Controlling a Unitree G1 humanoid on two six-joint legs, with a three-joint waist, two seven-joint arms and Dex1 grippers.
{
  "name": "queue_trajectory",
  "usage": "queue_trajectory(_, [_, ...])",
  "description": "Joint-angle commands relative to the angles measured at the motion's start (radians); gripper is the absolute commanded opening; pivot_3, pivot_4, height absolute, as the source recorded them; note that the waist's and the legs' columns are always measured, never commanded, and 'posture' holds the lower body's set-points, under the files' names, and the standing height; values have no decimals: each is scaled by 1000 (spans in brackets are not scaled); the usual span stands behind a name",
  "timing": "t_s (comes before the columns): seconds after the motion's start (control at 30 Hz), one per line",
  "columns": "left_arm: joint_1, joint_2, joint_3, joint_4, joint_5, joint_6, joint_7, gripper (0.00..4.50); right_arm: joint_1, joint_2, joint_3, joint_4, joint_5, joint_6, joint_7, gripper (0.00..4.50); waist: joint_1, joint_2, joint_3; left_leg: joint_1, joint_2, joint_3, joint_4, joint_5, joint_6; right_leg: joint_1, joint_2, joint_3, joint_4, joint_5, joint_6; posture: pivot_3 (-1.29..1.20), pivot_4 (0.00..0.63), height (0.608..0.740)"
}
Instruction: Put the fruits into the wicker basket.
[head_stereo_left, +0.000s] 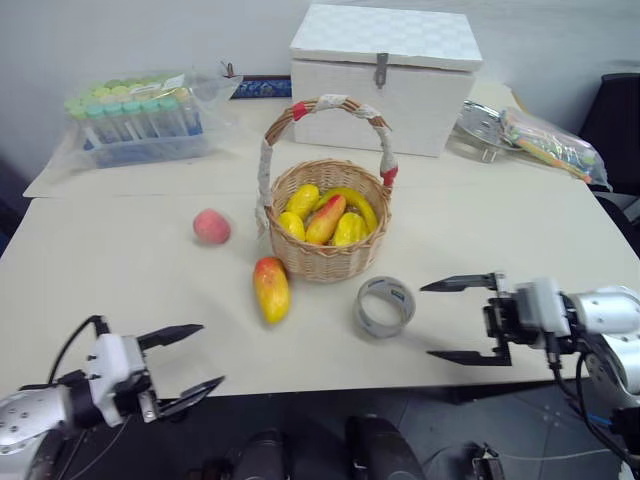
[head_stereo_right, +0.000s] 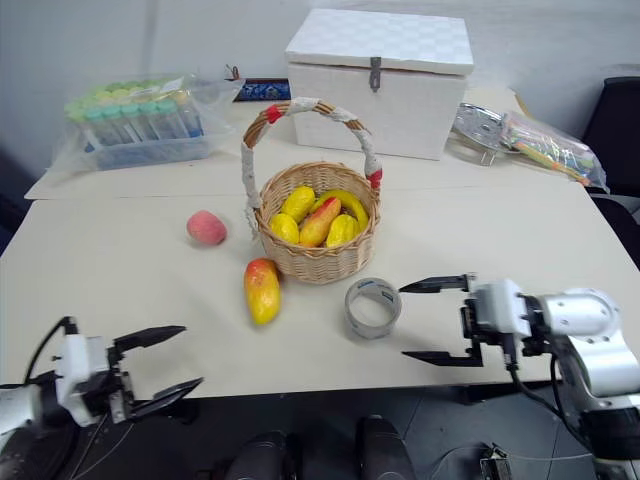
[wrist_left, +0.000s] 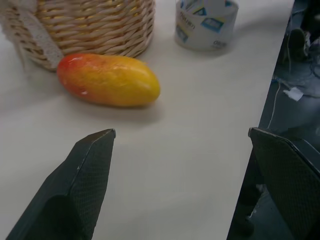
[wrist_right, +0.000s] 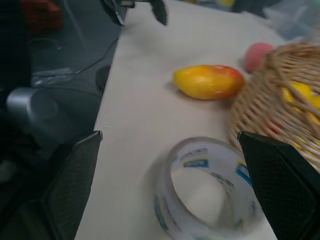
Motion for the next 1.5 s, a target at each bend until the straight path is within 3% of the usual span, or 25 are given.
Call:
queue_trajectory(0.03, [-19,-23,-87,-79,31,27,57,4500,-87,14,161,-15,-185,-16,27,4479,-2,0,0,0,0,0,0,0,0,0,0,0,0,0,0,0,150,740])
queue_trajectory(0.07, [-20,-26,-97,-81,40,28,65,4500,-109,33,185,-3,-217,-23,8,4479,-3,-1,0,-1,0,0,0,0,0,0,0,0,0,0,0,0,150,740])
queue_trajectory(0.17, [-27,-26,-108,-98,46,41,91,4500,-157,48,247,28,-308,-17,-8,3891,-4,-1,0,-1,0,-1,0,0,0,-1,0,-3,0,0,0,0,150,740])
queue_trajectory(0.33, [-56,-23,-122,-133,25,81,119,4500,-199,42,262,73,-371,-18,-24,2244,-4,-2,0,-1,0,-2,3,0,0,2,0,-6,0,0,0,0,150,740])
queue_trajectory(0.57, [-117,-29,-169,-131,32,109,136,4500,-215,-17,198,71,-328,26,-15,57,-1,-2,0,-1,-1,-5,5,1,1,4,-3,-8,1,0,0,0,150,740])
queue_trajectory(0.7, [-139,-31,-193,-122,36,111,136,4500,-195,-19,117,23,-230,94,-41,15,-4,-2,0,-1,-1,-5,4,1,1,3,-2,-8,1,0,0,0,150,740])
queue_trajectory(0.77, [-151,-30,-199,-121,35,117,139,4500,-181,-26,53,-15,-107,195,-30,15,-3,-2,0,-1,-1,-5,3,1,0,3,-2,-8,1,0,0,0,150,740])
queue_trajectory(0.8, [-154,-29,-199,-121,33,119,140,4500,-175,-39,32,-29,-68,244,-25,185,-3,-2,0,-1,0,-5,3,1,0,2,-1,-8,1,0,0,0,150,740])
queue_trajectory(0.93, [-161,-26,-192,-123,24,125,141,4500,-148,-82,-4,-50,-80,273,-40,1288,-3,-2,0,-1,0,-5,4,1,0,3,-1,-9,1,0,0,0,150,740])
queue_trajectory(1.1, [-175,-26,-192,-126,13,137,141,4500,-135,-178,88,-123,-161,400,-23,2964,-3,-2,0,-1,0,-5,4,1,0,3,-1,-8,2,0,0,0,150,740])
queue_trajectory(1.33, [-200,-33,-217,-144,7,164,152,4500,-217,-55,224,-61,-361,317,-156,2964,-4,-3,1,-1,0,-4,4,2,-1,2,-1,-9,2,0,0,0,150,740])
queue_trajectory(1.43, [-198,-34,-220,-154,9,168,162,4500,-227,-44,246,-37,-389,278,-145,2361,0,-3,1,-2,0,-5,4,2,-1,2,-1,-10,2,0,0,0,150,740])
queue_trajectory(1.5, [-197,-33,-220,-157,9,170,167,4500,-225,-46,247,-27,-387,269,-128,1670,-1,-3,1,-3,-1,-5,5,2,-1,2,-2,-11,1,0,0,0,150,740])
